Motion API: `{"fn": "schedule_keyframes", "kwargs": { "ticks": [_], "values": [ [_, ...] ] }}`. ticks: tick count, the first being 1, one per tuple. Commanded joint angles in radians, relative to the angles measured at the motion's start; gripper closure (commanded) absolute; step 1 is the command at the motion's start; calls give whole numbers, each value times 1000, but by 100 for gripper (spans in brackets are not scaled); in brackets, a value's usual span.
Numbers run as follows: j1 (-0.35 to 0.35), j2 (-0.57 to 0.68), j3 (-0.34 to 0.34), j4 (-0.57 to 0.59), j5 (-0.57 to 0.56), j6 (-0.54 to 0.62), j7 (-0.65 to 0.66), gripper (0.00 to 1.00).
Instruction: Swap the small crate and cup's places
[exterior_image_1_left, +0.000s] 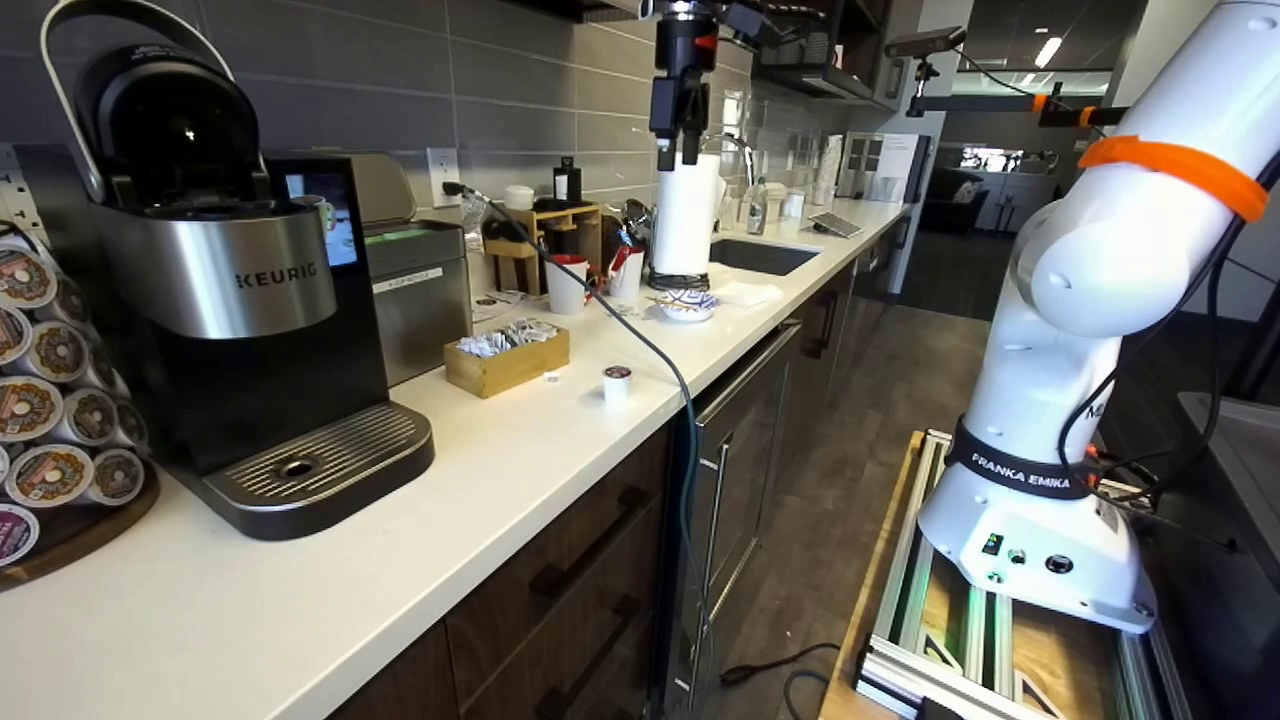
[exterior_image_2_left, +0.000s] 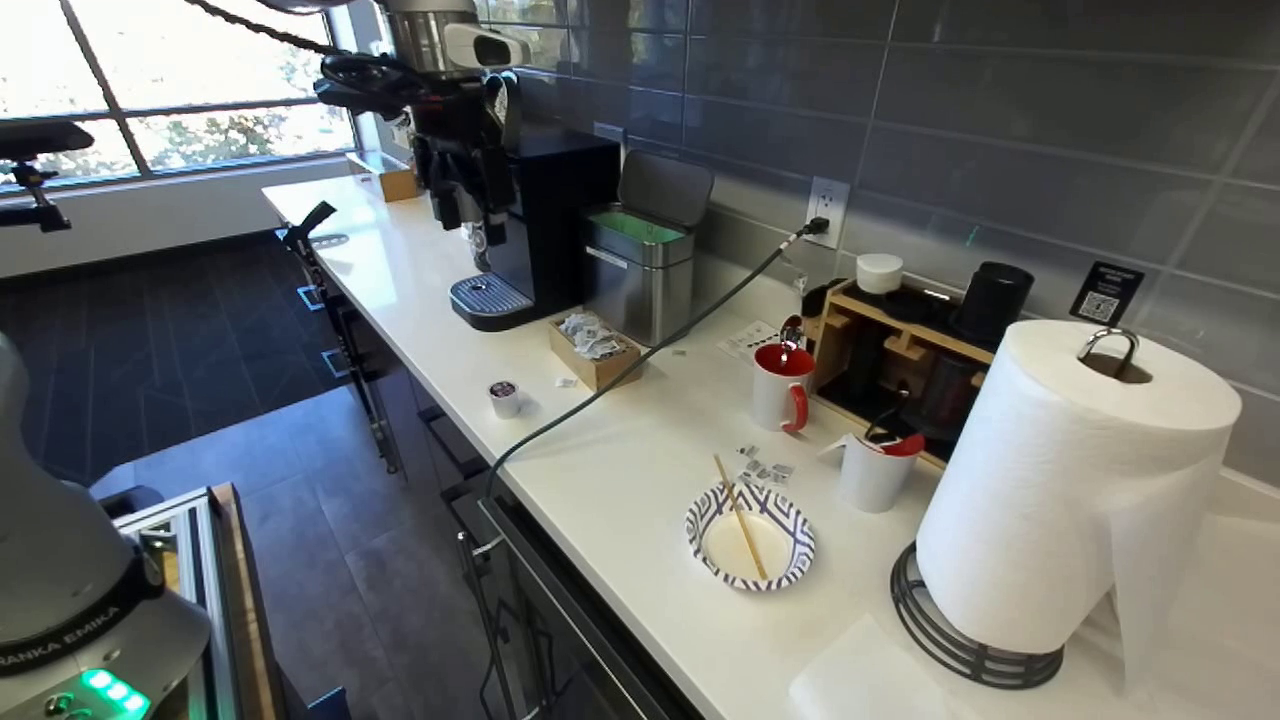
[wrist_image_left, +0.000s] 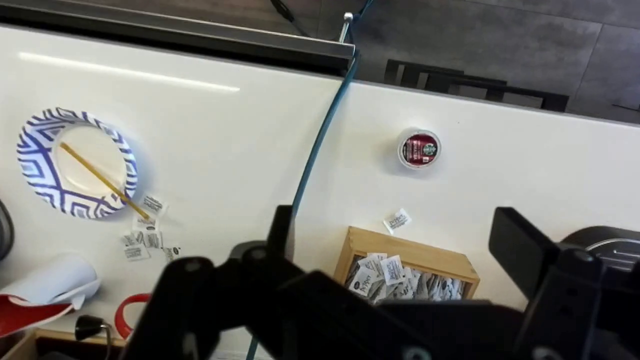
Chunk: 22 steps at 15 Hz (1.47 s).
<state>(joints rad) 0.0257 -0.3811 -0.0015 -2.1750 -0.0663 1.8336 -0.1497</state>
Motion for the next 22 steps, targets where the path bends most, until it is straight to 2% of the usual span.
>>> {"fn": "schedule_keyframes", "kwargs": {
  "ticks": [1, 3, 6, 10, 11, 12, 13, 16, 18, 22],
  "values": [
    [11, 136, 2, 49, 34, 82, 18, 0],
    [8, 206, 1, 76, 55, 104, 33, 0],
    [-3, 314, 8, 125, 72, 105, 139, 0],
    [-3, 430, 8, 182, 150, 124, 282, 0],
    [-3, 453, 7, 199, 163, 113, 293, 0],
    [-1, 456, 11, 209, 175, 88, 248, 0],
    [-1, 425, 9, 171, 135, 110, 255, 0],
    [-1, 452, 11, 195, 149, 109, 255, 0],
    [1, 424, 15, 138, 171, 266, 245, 0],
    [0, 470, 21, 78, 259, 595, 242, 0]
  ]
}}
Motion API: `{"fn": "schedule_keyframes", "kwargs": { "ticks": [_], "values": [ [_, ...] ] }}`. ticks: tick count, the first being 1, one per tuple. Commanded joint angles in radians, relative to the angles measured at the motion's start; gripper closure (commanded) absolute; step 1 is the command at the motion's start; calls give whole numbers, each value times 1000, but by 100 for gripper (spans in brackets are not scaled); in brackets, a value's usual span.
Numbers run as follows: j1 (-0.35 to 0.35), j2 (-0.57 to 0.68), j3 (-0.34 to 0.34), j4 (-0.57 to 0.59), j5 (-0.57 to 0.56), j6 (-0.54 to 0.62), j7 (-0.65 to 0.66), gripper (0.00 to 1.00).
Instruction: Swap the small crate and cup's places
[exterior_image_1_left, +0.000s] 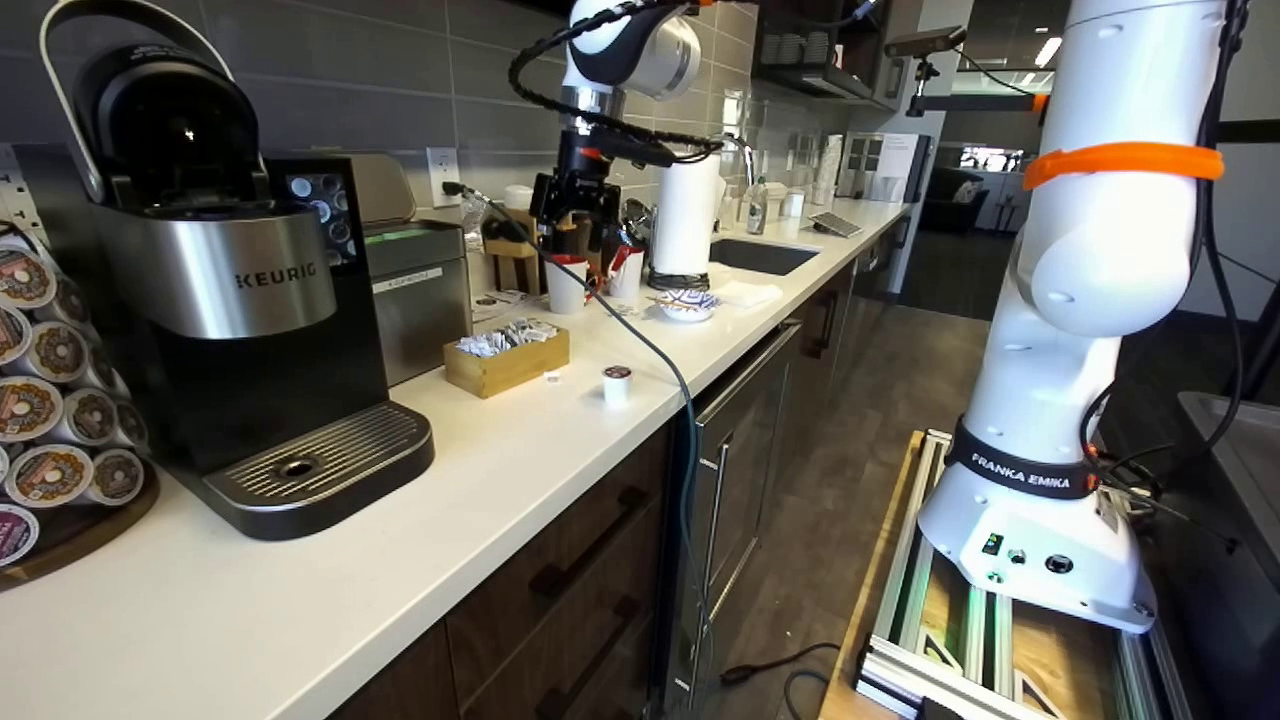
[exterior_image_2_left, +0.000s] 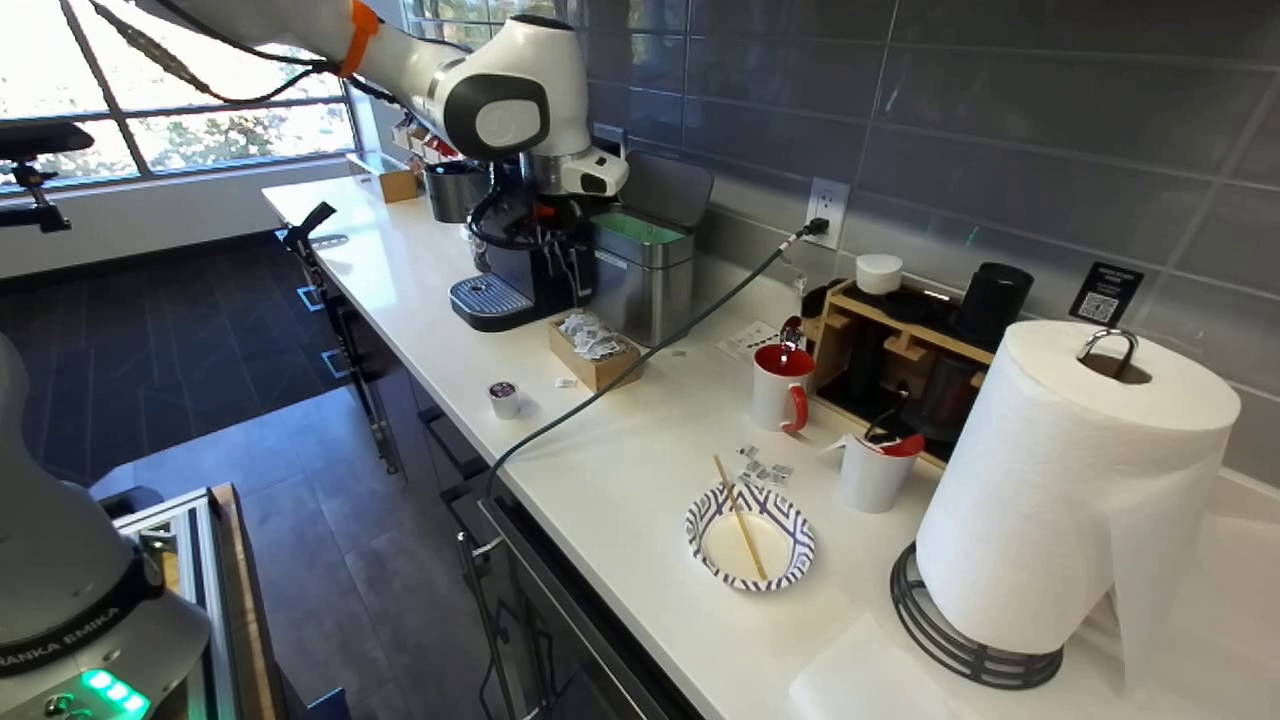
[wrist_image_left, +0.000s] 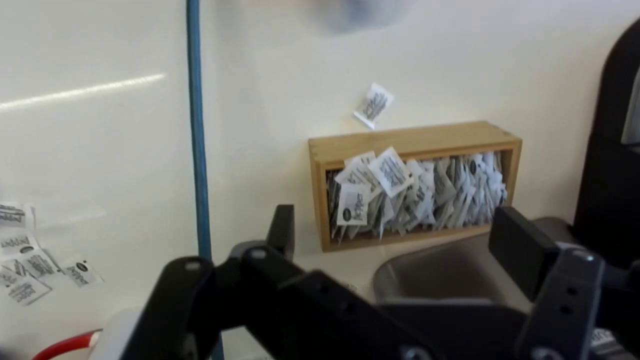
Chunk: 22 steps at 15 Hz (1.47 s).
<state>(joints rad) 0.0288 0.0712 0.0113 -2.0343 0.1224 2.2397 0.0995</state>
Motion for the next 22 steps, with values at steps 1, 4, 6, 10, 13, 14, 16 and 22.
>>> {"fn": "schedule_keyframes", "kwargs": {
  "ticks": [1, 4, 6, 10, 13, 14, 16, 22],
  "values": [
    [-3, 28, 10, -77, 88, 254, -9, 0],
    [-9, 90, 11, -81, 118, 383, -6, 0],
    [-18, 136, 9, -57, 112, 378, -23, 0],
    [-41, 206, -2, -7, 83, 321, -36, 0],
    [-54, 246, -11, 32, 67, 282, -47, 0],
    [-57, 260, -14, 49, 61, 262, -53, 0],
    [-55, 283, -23, 79, 38, 221, -45, 0],
    [-44, 338, -37, 147, -33, 144, -28, 0]
  ]
}}
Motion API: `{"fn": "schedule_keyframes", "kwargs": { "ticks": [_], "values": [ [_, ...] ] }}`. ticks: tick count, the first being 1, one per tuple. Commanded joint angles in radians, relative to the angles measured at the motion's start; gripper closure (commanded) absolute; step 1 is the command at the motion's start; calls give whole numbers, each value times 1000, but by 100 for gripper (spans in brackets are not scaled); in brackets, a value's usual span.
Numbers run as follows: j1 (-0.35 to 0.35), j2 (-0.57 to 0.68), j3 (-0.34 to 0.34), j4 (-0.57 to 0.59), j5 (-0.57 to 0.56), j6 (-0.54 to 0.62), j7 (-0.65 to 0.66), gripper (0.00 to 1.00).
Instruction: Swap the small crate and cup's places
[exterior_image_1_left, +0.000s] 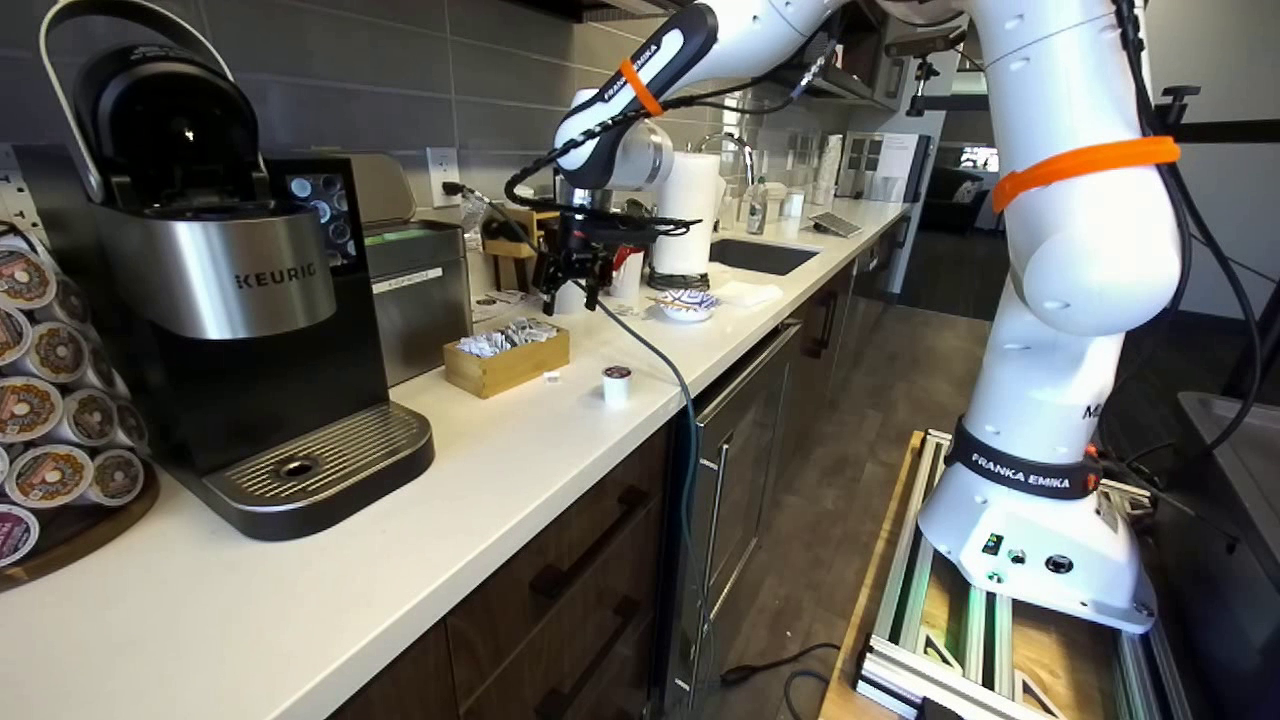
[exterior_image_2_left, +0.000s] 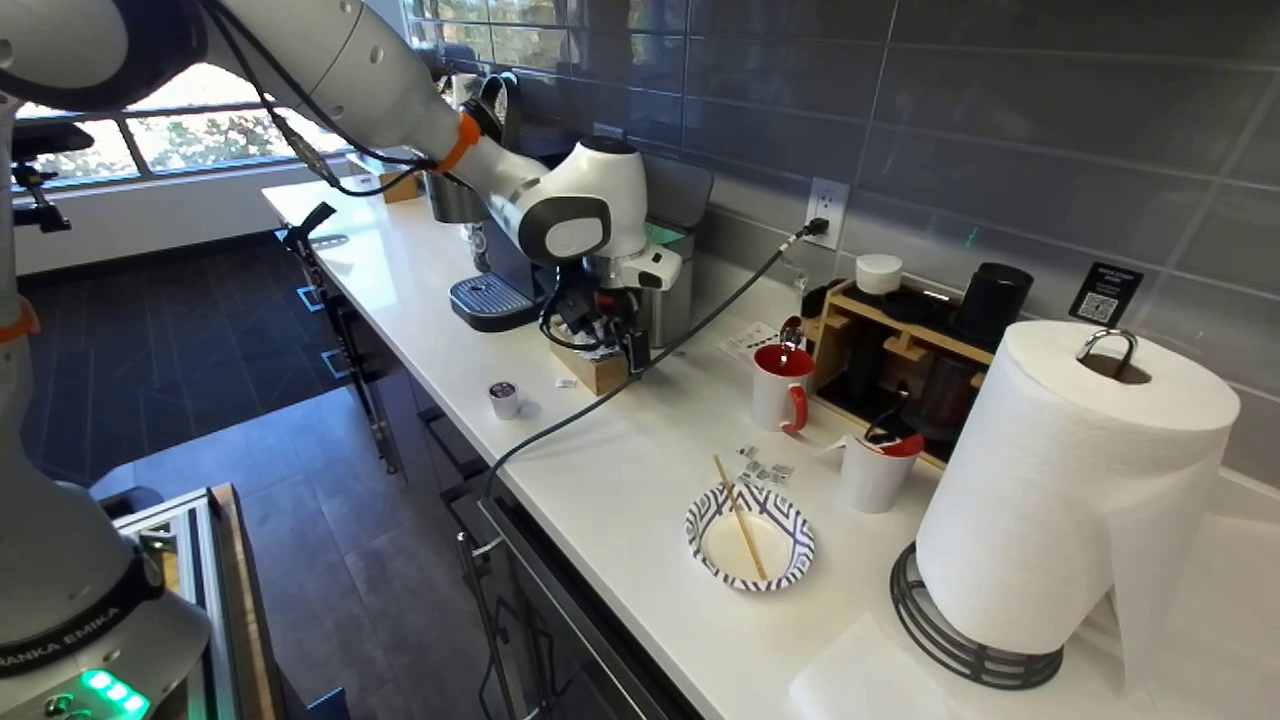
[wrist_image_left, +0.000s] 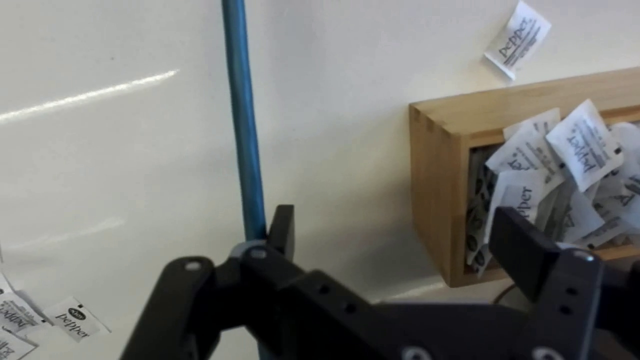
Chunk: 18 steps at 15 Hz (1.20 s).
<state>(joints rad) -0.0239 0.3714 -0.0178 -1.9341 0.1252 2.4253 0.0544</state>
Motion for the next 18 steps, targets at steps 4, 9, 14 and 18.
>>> {"fn": "schedule_keyframes", "kwargs": {
  "ticks": [4, 9, 14, 18],
  "values": [
    [18, 54, -2, 54, -55, -42, 19, 0],
    [32, 67, -2, 60, -77, -44, 27, 9],
    [47, 82, -5, 71, -99, -45, 44, 44],
    [56, 92, -2, 83, -105, -52, 48, 44]
  ]
}}
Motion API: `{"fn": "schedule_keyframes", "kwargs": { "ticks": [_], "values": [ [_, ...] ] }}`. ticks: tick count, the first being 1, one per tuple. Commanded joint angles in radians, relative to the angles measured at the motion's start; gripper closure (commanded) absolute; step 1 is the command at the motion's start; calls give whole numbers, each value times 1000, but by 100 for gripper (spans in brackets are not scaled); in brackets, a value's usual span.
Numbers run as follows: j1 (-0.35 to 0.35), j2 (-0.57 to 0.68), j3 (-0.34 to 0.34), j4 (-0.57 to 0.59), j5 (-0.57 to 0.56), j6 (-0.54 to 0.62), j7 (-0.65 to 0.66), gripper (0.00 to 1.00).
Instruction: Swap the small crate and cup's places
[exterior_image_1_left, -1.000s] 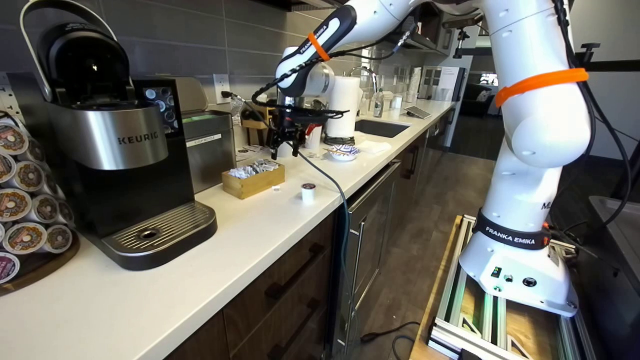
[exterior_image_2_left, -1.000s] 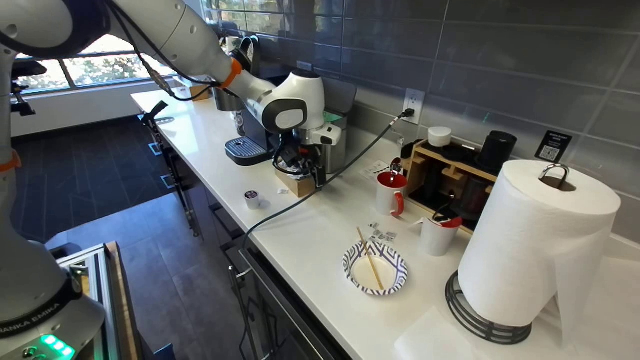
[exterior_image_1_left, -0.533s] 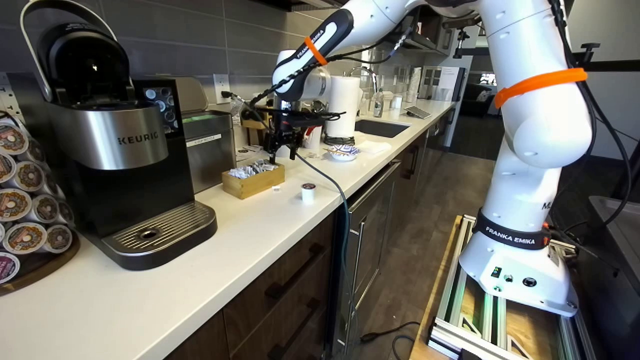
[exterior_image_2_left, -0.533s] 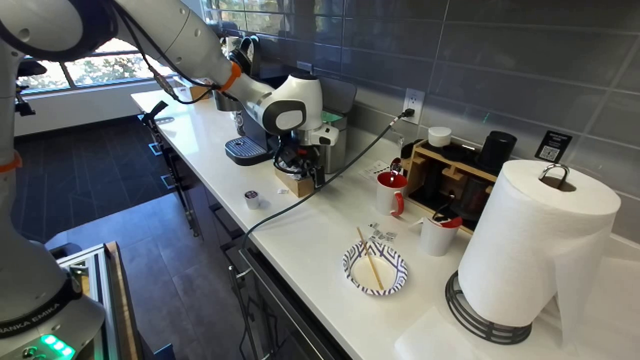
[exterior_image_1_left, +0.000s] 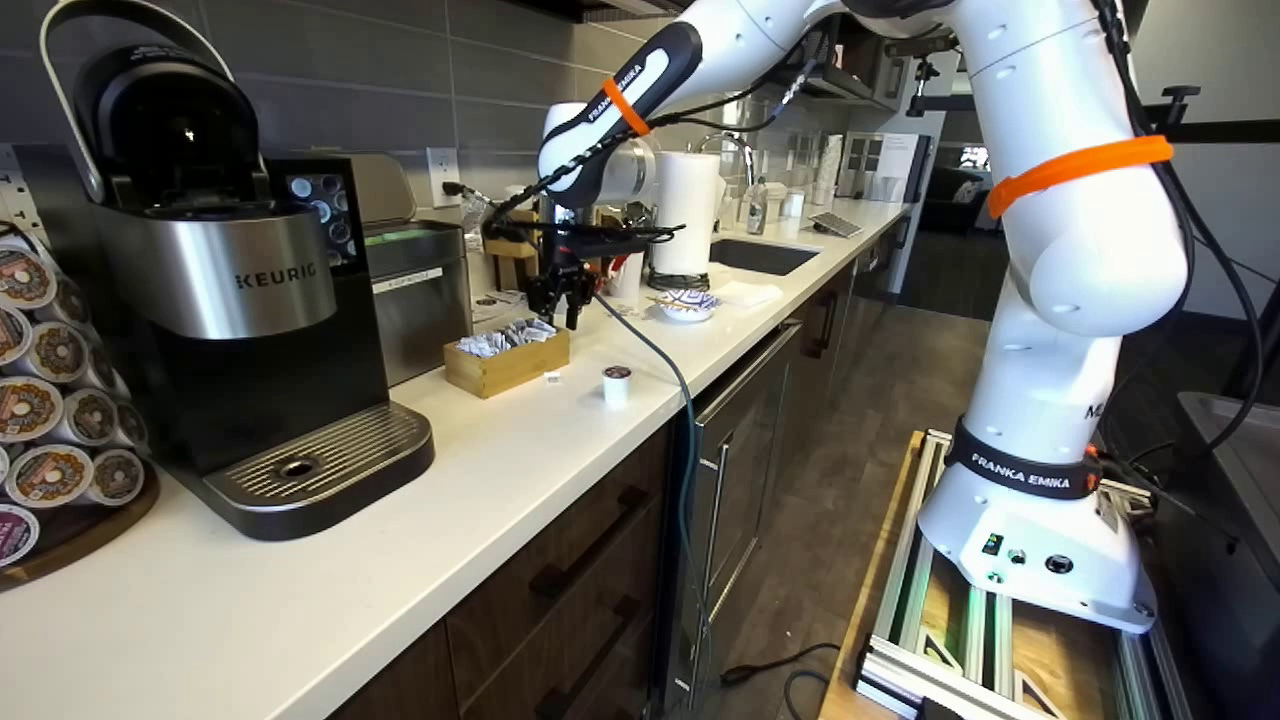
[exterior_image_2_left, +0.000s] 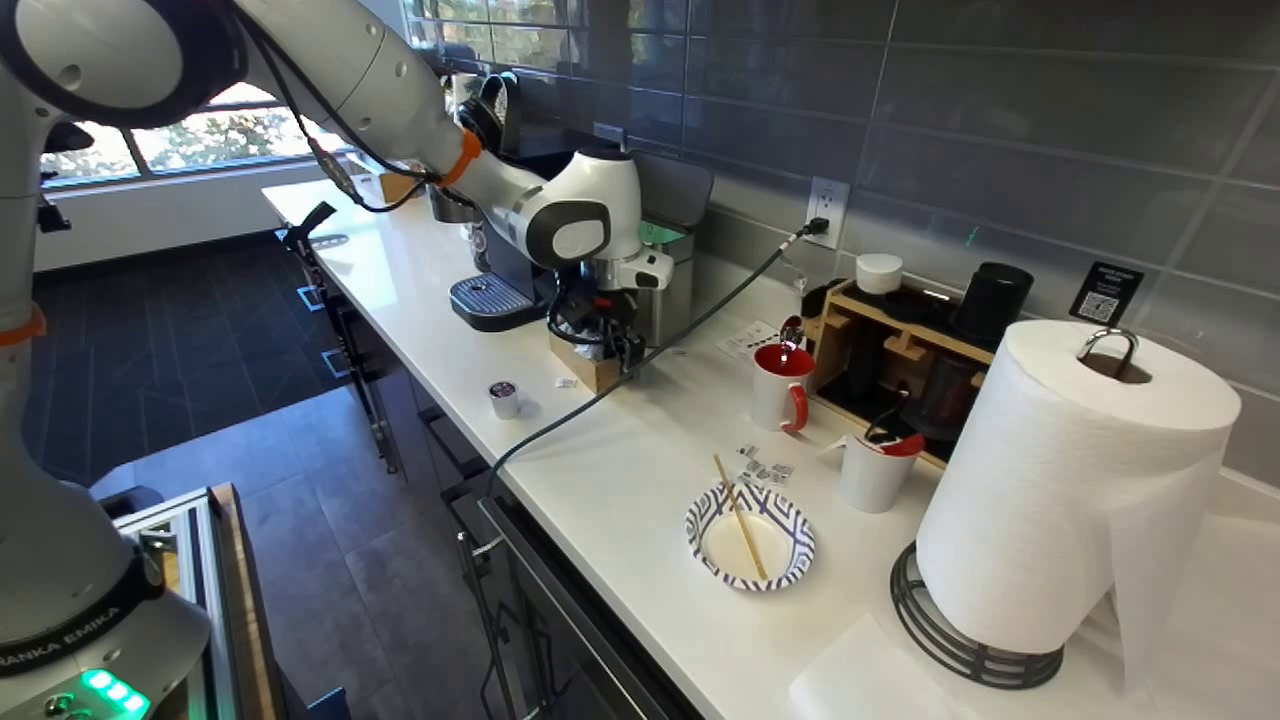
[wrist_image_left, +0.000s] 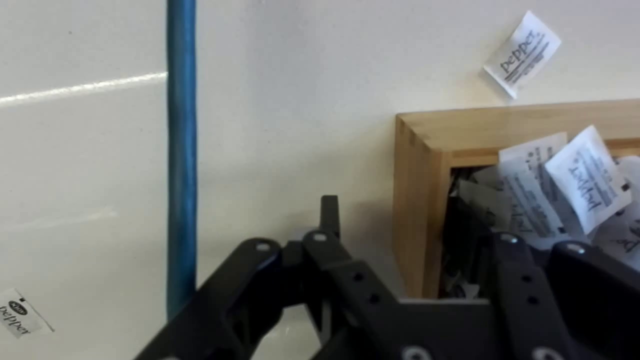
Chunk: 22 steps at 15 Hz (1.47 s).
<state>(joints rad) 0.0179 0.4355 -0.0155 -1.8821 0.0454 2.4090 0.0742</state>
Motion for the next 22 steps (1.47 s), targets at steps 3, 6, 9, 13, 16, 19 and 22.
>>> {"fn": "schedule_keyframes", "kwargs": {
  "ticks": [3, 6, 9, 13, 16, 19, 22],
  "values": [
    [19, 38, 2, 39, -25, -46, 22, 72],
    [23, 45, 7, 49, -21, -59, 13, 89],
    [22, 42, 15, 50, -13, -64, 5, 100],
    [19, 17, 16, 40, -8, -99, 4, 97],
    [24, -29, 16, 17, -8, -164, 18, 97],
    [26, -88, 21, -21, 4, -196, 39, 97],
    [17, -138, 32, -52, 48, -179, 57, 97]
  ]
}}
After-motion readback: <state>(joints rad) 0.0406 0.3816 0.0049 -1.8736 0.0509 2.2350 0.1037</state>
